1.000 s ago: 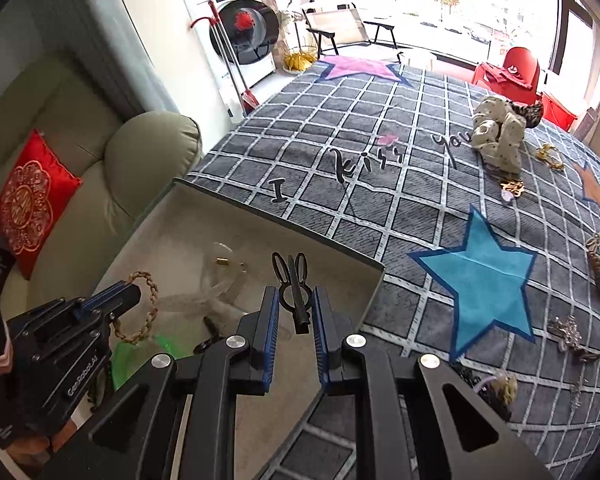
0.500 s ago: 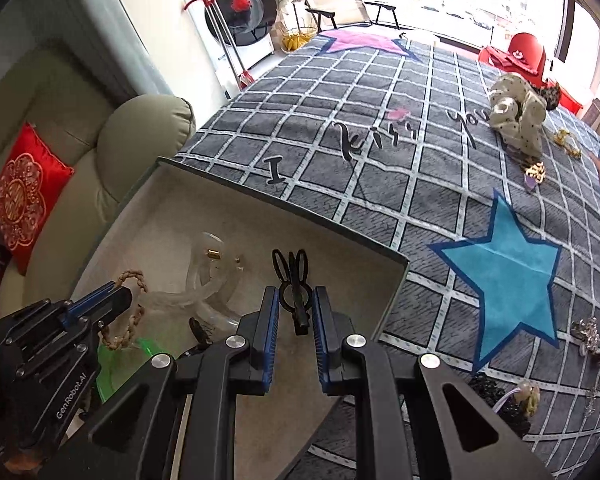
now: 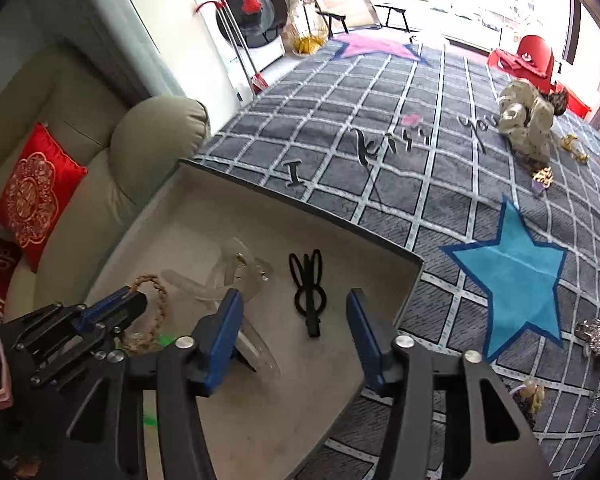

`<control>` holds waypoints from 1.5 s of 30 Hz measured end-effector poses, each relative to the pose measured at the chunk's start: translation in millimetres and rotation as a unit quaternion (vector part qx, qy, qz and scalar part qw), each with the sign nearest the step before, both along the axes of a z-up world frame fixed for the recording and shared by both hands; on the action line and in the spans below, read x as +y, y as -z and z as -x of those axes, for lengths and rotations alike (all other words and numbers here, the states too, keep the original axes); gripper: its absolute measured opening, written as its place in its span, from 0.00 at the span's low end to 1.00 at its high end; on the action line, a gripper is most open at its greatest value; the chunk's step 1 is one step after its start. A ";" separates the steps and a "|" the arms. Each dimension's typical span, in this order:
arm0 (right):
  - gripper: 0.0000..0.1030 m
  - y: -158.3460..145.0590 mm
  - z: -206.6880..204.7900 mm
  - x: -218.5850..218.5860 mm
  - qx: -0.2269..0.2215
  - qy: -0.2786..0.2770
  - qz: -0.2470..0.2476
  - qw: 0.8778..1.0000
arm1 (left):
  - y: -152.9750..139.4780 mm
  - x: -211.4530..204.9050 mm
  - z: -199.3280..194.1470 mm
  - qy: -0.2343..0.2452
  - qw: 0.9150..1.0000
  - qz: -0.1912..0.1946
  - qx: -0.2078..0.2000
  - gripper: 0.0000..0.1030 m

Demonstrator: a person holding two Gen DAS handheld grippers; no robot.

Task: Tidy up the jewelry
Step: 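Carry the bracelet and scissors into the white box and open both tools, then grasp the purple-string bracelet with the left tool while the right tool grasps the silver charm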

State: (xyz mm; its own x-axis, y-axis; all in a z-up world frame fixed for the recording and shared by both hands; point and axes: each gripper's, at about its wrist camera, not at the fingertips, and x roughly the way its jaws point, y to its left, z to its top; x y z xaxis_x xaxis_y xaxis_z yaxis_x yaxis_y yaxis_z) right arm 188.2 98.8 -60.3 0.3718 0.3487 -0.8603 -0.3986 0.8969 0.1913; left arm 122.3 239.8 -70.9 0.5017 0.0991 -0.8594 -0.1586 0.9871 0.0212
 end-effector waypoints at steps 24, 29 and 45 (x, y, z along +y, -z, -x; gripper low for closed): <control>0.68 -27.1 88.0 -104.5 -0.011 0.057 -0.056 0.997 | -26.2 -26.5 43.4 0.004 1.000 0.004 -0.016 0.73; 0.70 -21.2 106.7 -137.4 -0.010 0.080 -0.052 0.995 | -39.5 -36.4 58.4 0.006 0.999 -0.011 -0.046 1.00; 0.79 -6.0 130.8 -238.5 -0.001 0.172 -0.048 0.984 | -73.1 -114.9 84.0 0.066 0.995 -0.019 -0.075 1.00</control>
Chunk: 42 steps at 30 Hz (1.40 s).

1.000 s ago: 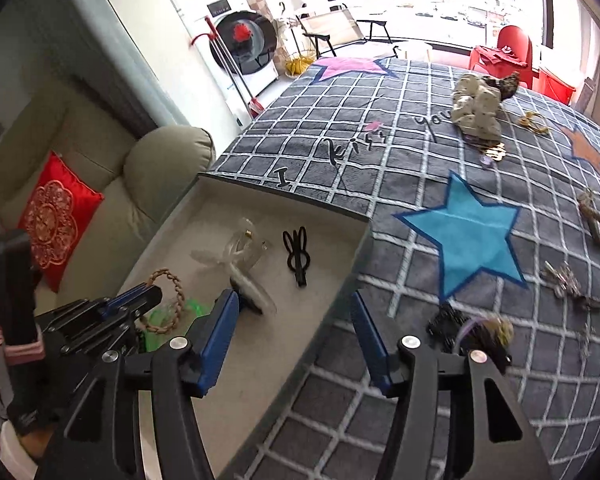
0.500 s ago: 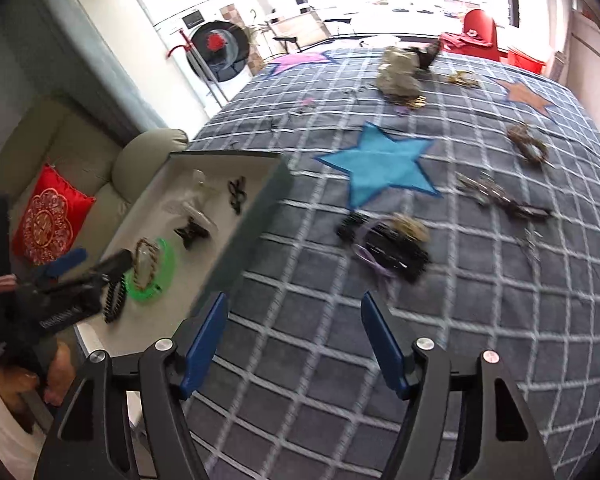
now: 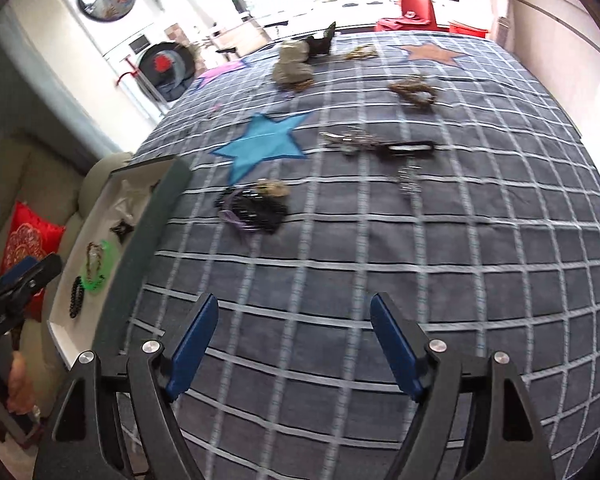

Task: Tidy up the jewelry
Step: 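Grasp the purple-string bracelet with the left tool while the right tool grasps the silver charm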

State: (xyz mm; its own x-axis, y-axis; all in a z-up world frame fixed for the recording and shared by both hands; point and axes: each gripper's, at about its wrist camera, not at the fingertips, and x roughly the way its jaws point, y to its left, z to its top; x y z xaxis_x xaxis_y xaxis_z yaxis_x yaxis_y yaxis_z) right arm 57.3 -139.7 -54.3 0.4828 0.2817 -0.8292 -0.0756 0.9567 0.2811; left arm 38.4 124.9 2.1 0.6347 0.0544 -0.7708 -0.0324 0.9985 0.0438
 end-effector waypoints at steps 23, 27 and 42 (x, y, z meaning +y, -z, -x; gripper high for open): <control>0.79 19.8 -53.8 -55.5 -0.008 0.053 0.053 0.997 | 42.0 -100.9 -33.0 0.049 0.995 0.069 0.055 1.00; 0.78 24.6 -67.1 -50.3 -0.014 0.043 0.077 0.996 | 48.9 -103.7 -41.2 0.045 0.995 0.074 0.057 1.00; 0.65 33.1 -95.6 -26.1 -0.048 0.010 0.149 0.988 | 73.8 -115.0 -79.5 0.045 0.990 0.107 0.086 0.74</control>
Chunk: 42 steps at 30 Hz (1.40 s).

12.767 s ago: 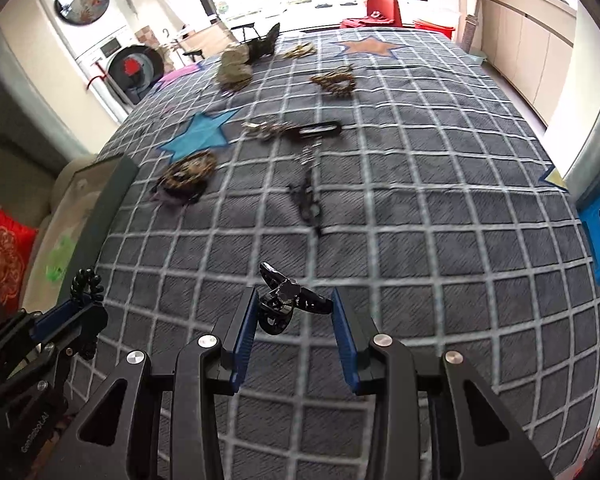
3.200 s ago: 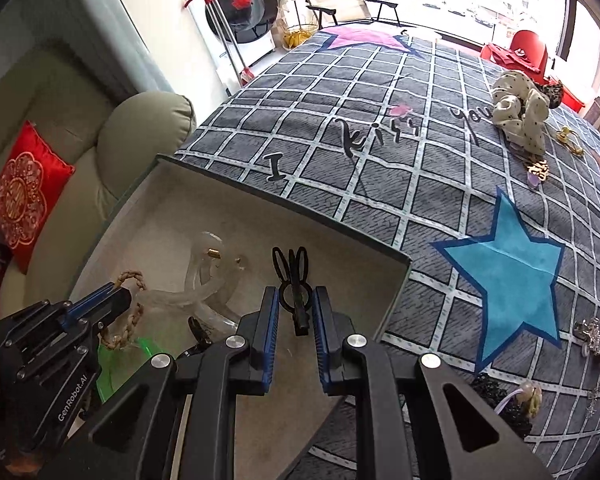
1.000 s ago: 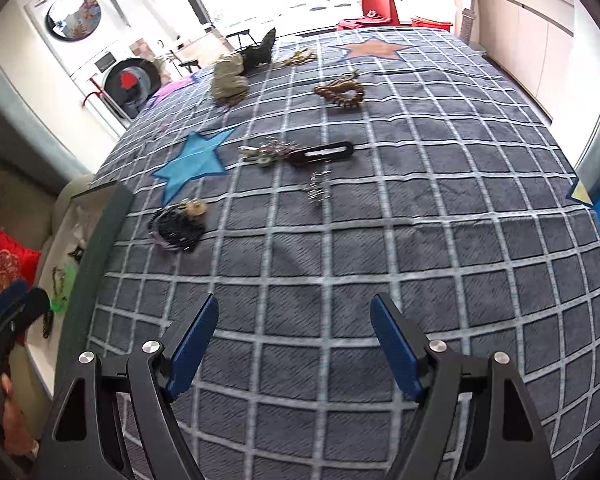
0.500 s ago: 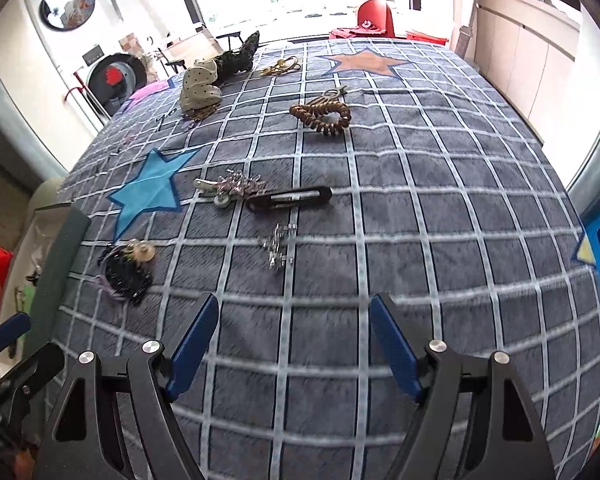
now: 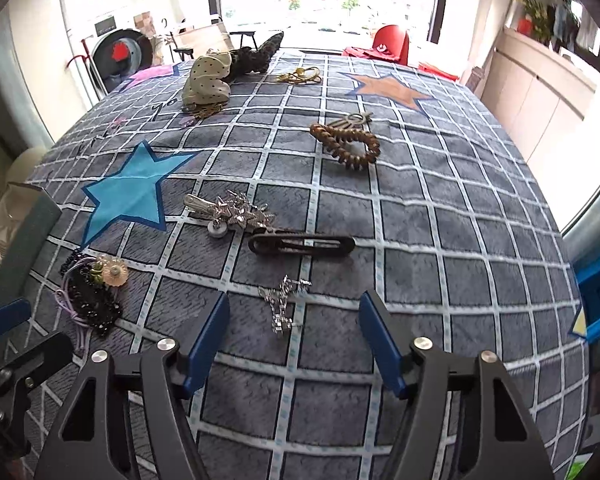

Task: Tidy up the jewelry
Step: 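Grasp the purple-string bracelet with the left tool while the right tool grasps the silver charm, then carry the purple bracelet and silver charm into the white box and release both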

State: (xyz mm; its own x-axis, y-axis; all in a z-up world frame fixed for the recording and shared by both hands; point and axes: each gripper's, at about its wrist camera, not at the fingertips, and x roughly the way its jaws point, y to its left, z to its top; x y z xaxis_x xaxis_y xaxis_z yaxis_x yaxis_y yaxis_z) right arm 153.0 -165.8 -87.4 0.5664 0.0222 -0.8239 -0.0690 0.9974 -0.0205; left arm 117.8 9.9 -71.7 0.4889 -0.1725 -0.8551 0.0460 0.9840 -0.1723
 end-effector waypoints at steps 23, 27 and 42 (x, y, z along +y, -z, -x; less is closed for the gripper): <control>0.14 -8.9 12.0 -8.0 -0.010 0.005 -0.036 0.999 | -13.1 -10.8 8.0 0.054 0.997 0.026 -0.038 0.07; 0.14 -15.2 22.6 -13.6 -0.009 0.003 -0.051 0.999 | -27.5 -10.5 18.6 0.065 0.996 0.023 -0.055 0.07; 0.14 -30.3 66.1 -11.8 -0.005 -0.007 -0.084 0.996 | -73.5 2.4 58.2 0.082 0.990 0.027 -0.108 0.07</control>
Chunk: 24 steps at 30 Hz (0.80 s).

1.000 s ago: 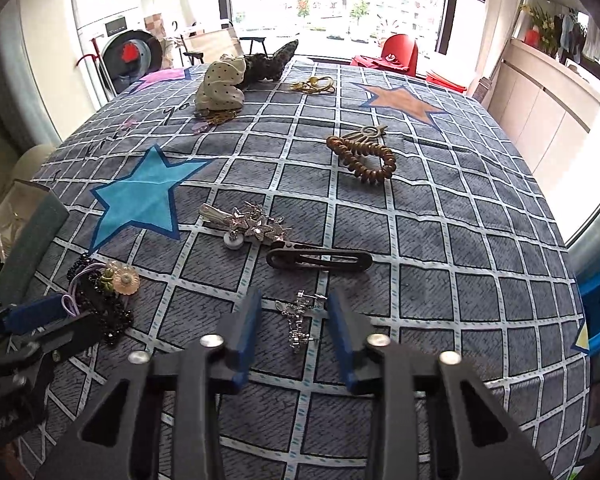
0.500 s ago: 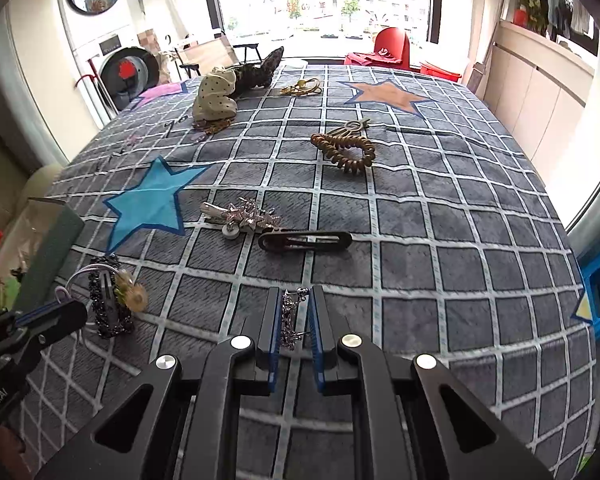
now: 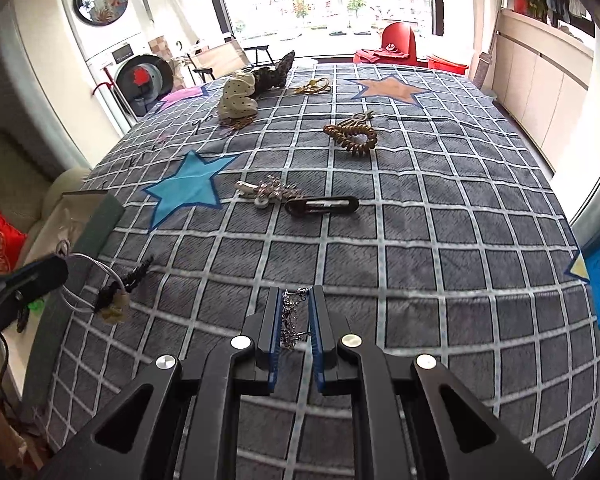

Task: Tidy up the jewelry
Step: 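Carry the purple bracelet and silver charm into the white box and release both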

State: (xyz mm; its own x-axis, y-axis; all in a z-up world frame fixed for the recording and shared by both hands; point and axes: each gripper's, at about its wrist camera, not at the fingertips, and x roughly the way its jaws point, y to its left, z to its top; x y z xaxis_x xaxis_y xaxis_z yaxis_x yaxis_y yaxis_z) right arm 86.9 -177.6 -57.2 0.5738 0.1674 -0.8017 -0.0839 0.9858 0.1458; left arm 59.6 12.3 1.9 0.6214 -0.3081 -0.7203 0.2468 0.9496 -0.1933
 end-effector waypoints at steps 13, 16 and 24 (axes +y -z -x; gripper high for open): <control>0.14 -12.5 23.4 13.3 -0.006 -0.010 -0.002 1.000 | -13.2 12.9 24.8 0.015 1.000 -0.007 -0.022 0.07; 0.14 -18.5 27.8 16.8 -0.009 -0.014 -0.007 1.000 | -20.3 20.3 32.4 0.016 1.000 0.002 -0.025 0.07; 0.14 -28.5 36.6 32.3 -0.015 -0.025 -0.007 1.000 | -48.1 37.5 49.1 0.020 0.998 0.029 -0.052 0.07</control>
